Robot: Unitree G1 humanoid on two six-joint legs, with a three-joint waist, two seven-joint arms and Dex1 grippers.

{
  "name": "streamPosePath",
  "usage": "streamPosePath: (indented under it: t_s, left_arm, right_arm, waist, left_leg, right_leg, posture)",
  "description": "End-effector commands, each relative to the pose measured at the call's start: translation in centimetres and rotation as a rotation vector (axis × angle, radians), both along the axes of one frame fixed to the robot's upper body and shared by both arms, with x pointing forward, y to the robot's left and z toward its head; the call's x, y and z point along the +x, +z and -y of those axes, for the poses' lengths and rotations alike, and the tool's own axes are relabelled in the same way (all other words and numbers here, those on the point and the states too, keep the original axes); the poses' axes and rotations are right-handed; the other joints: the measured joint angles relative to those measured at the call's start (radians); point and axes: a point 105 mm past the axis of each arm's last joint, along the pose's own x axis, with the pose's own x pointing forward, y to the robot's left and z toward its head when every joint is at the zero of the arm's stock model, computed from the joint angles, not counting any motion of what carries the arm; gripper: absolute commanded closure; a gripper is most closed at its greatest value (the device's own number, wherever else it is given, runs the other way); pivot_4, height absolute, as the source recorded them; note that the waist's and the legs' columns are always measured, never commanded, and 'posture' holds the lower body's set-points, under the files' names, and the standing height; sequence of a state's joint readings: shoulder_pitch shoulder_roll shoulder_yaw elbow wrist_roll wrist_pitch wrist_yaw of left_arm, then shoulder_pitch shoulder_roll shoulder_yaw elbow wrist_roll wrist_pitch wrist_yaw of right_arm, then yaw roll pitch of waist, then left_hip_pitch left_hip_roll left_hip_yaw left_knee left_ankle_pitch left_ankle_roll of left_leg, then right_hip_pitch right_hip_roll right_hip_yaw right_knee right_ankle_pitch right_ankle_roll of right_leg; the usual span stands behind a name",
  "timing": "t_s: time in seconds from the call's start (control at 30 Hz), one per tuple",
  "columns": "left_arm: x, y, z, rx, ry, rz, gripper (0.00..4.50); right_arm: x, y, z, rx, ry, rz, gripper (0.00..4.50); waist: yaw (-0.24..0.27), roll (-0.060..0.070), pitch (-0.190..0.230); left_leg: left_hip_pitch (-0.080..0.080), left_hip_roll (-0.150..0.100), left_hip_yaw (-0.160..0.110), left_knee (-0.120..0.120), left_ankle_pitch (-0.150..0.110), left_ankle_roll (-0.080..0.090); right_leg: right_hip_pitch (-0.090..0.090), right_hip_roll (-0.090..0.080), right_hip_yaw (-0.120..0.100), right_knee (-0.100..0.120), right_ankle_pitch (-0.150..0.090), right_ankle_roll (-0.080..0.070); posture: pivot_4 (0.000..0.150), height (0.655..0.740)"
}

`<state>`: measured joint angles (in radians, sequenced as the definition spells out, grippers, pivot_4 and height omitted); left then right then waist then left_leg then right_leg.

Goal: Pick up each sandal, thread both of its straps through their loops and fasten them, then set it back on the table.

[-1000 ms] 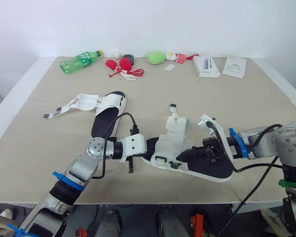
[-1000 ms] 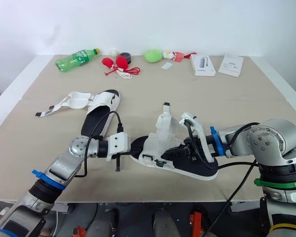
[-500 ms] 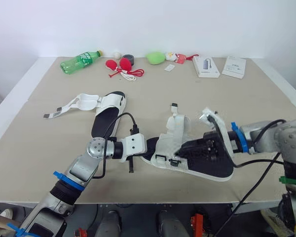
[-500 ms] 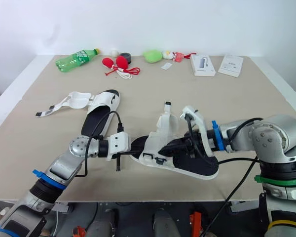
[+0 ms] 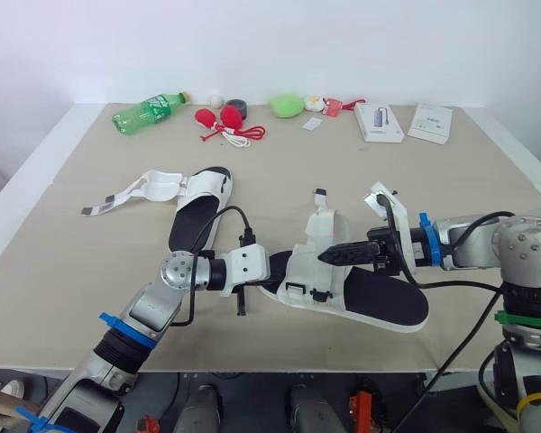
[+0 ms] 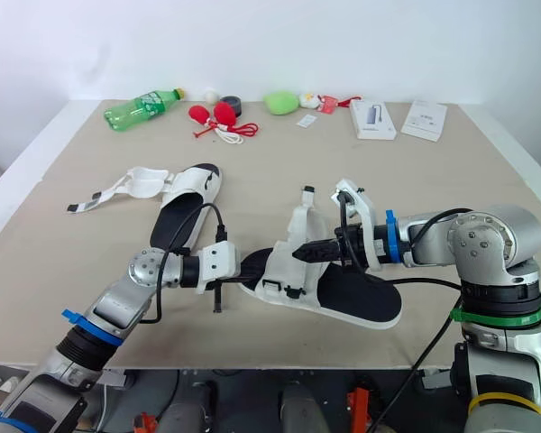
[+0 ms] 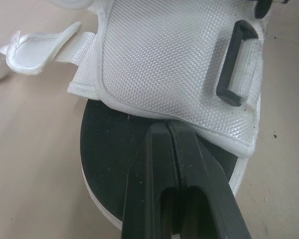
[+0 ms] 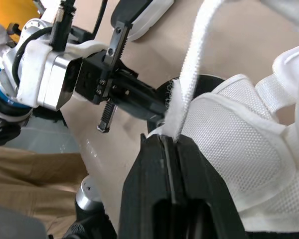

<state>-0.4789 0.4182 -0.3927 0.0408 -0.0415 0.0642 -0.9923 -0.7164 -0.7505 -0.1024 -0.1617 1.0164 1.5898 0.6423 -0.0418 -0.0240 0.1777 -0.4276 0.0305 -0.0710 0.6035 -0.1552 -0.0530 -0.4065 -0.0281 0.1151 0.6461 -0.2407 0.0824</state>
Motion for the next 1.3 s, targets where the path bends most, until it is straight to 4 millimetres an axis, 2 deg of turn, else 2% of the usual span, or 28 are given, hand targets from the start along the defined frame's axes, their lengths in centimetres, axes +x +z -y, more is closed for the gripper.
streamPosePath:
  t_s: [0.03,0.27,0.57,0.67,0.77,0.8,0.9,0.97,1.1,1.2,1.3]
  left_arm:
    - [-0.6,-3.2,-0.3,0.099,0.004,-0.085,4.50]
    - [-0.6,-3.2,-0.3,0.099,0.005,-0.087,4.50]
    - [-0.6,-3.2,-0.4,0.100,0.006,-0.089,4.50]
    - [-0.6,-3.2,-0.4,0.100,0.006,-0.090,4.50]
    - [-0.5,-3.1,-0.5,0.098,0.011,-0.090,4.50]
    - [-0.4,-3.1,-0.5,0.097,0.013,-0.090,4.50]
    - [-0.3,-3.0,-0.6,0.099,0.016,-0.089,4.50]
    - [-0.3,-3.0,-0.7,0.100,0.017,-0.089,4.50]
    - [0.0,-2.9,-0.8,0.101,0.020,-0.087,4.50]
    - [0.3,-2.6,-0.9,0.100,0.025,-0.083,4.50]
    - [0.5,-2.4,-1.1,0.104,0.027,-0.078,4.50]
  right_arm:
    - [-0.6,1.0,-0.1,0.023,0.014,0.043,4.37]
    - [-2.4,-0.5,-0.5,0.022,0.060,0.015,4.37]
    - [-3.8,-0.9,-0.8,0.011,0.095,0.020,4.37]
    - [-4.3,-0.1,-0.7,-0.002,0.131,0.061,3.37]
    - [-4.0,1.6,0.4,0.013,0.121,0.113,2.07]
    - [-4.2,2.2,0.9,0.020,0.126,0.117,1.45]
    - [-5.2,3.0,1.7,0.042,0.157,0.097,0.18]
    - [-6.1,3.0,1.9,0.080,0.188,0.055,0.03]
    - [-8.5,-0.4,1.1,0.057,0.237,-0.042,0.03]
    - [-8.0,-3.3,1.2,0.005,0.163,-0.049,0.03]
    - [-7.2,-4.1,1.3,-0.012,0.123,-0.016,0.03]
  waist:
    - [0.000,0.000,0.000]
    - [0.001,0.000,0.000]
    - [0.000,0.000,0.000]
    - [0.001,0.000,0.000]
    - [0.001,0.000,0.000]
    - [0.001,0.000,0.000]
    - [0.001,0.000,0.000]
    - [0.001,0.000,0.000]
    - [0.004,-0.001,-0.001]
    - [0.003,-0.001,-0.001]
    - [0.002,-0.001,-0.001]
  left_leg:
    - [0.000,0.000,0.000,0.000,0.000,0.000]
    - [0.000,0.000,0.000,0.000,0.000,0.000]
    - [0.000,0.000,0.000,0.000,0.000,0.000]
    - [0.000,0.000,0.000,0.000,0.000,0.000]
    - [0.000,0.000,0.000,0.000,0.000,0.000]
    - [0.000,0.000,0.000,0.000,0.000,0.000]
    - [0.000,0.000,0.000,0.000,0.000,0.000]
    - [0.000,0.000,0.000,0.000,0.000,0.000]
    - [-0.001,0.001,0.000,0.000,0.000,0.000]
    - [-0.001,0.001,0.000,0.000,0.000,0.000]
    - [-0.001,0.000,0.000,0.002,0.000,0.000]
  right_leg:
    - [0.000,0.000,0.000,0.000,0.000,0.000]
    - [0.000,0.000,0.000,0.000,0.000,0.000]
    - [0.000,0.000,0.000,0.000,0.000,0.000]
    - [0.000,0.000,0.000,0.000,0.000,0.000]
    - [0.000,0.000,0.000,0.000,0.000,0.001]
    - [0.000,0.000,0.000,0.000,0.000,0.000]
    - [0.000,0.000,0.000,0.000,0.000,0.000]
    - [0.000,0.000,0.000,0.000,-0.001,0.000]
    - [0.001,0.000,-0.001,0.000,-0.001,0.001]
    - [0.000,0.000,-0.001,0.000,-0.001,0.001]
    - [0.000,-0.001,-0.001,0.000,-0.001,0.001]
  posture:
    - [0.150,0.7400]
    - [0.150,0.7400]
    - [0.150,0.7400]
    - [0.150,0.7400]
    - [0.150,0.7400]
    - [0.150,0.7400]
    - [0.150,0.7400]
    - [0.150,0.7400]
    - [0.150,0.7400]
    - [0.150,0.7400]
    - [0.150,0.7400]
